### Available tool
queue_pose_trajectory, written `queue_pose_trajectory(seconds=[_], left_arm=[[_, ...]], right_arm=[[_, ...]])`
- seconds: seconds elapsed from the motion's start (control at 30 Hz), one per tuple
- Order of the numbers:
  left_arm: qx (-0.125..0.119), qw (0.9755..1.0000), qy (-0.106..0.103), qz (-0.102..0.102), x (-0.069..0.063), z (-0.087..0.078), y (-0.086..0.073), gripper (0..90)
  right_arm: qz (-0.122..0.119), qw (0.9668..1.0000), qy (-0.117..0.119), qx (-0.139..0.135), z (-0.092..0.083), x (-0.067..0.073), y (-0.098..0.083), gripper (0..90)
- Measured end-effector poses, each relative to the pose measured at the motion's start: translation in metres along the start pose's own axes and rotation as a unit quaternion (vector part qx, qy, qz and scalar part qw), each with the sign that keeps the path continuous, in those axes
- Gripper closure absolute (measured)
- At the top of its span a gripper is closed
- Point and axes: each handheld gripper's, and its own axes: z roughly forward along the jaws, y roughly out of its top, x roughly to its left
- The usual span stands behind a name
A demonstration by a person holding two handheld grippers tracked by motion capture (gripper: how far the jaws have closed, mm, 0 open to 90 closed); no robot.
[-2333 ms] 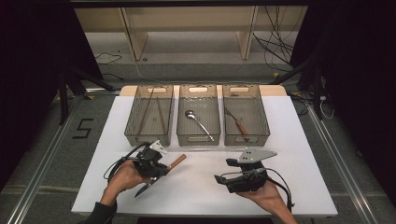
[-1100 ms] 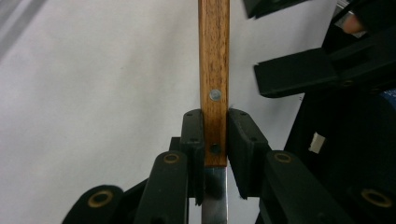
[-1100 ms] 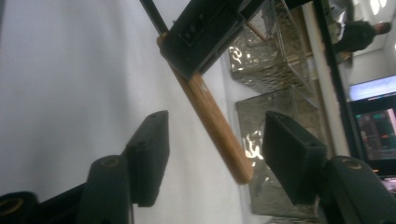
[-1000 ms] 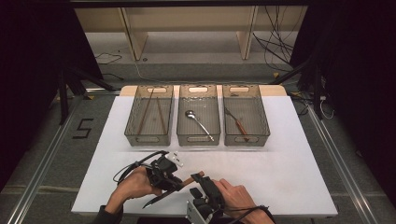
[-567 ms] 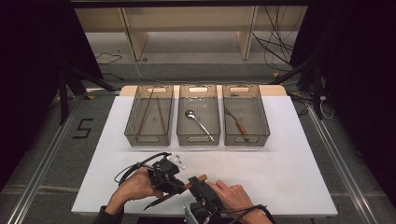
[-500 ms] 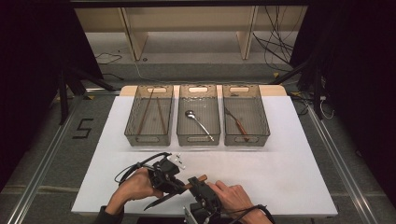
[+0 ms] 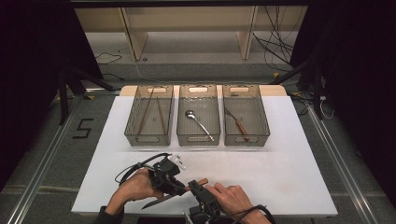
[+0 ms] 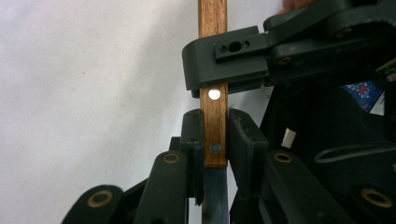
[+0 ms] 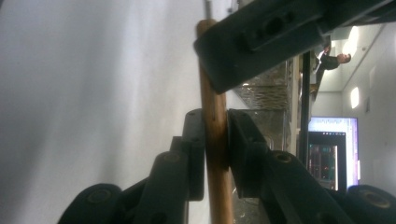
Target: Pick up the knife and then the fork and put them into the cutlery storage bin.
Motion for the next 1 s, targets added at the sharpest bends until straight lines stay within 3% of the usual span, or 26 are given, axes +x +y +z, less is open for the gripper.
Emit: queue_pose_trajectory(seconds=[0.13,0.23,0.33,0.47,0.7,0.87,0.93,1.0], left_arm=[[0.003,0.9999,-0.008,-0.008,0.002,-0.001,0.000,75.7],[-0.008,0.9998,-0.010,-0.018,0.004,-0.003,-0.001,74.7],[-0.016,0.9994,0.003,-0.031,0.008,-0.009,-0.003,71.1],[-0.046,0.9971,0.021,-0.058,0.016,-0.019,-0.008,62.9],[-0.065,0.9947,0.035,-0.072,0.025,-0.032,-0.015,50.7],[-0.092,0.9888,0.062,-0.099,0.039,-0.041,-0.025,41.7],[-0.095,0.9879,0.065,-0.104,0.041,-0.042,-0.026,39.5],[-0.120,0.9823,0.078,-0.120,0.048,-0.047,-0.031,37.7]], right_arm=[[-0.017,0.9999,0.002,0.001,-0.001,0.000,0.001,80.8],[-0.008,1.0000,0.001,0.000,-0.001,-0.001,0.000,81.0],[-0.008,0.9999,0.006,0.011,-0.001,-0.002,-0.003,81.1],[-0.004,0.9997,0.010,0.020,0.000,-0.002,-0.008,81.2],[0.007,0.9996,0.006,0.025,0.000,-0.006,-0.012,81.3],[0.020,0.9991,0.011,0.035,-0.002,-0.009,-0.017,81.3],[0.026,0.9988,0.012,0.040,-0.002,-0.011,-0.020,81.3],[0.039,0.9982,0.015,0.043,-0.003,-0.013,-0.024,81.3]])
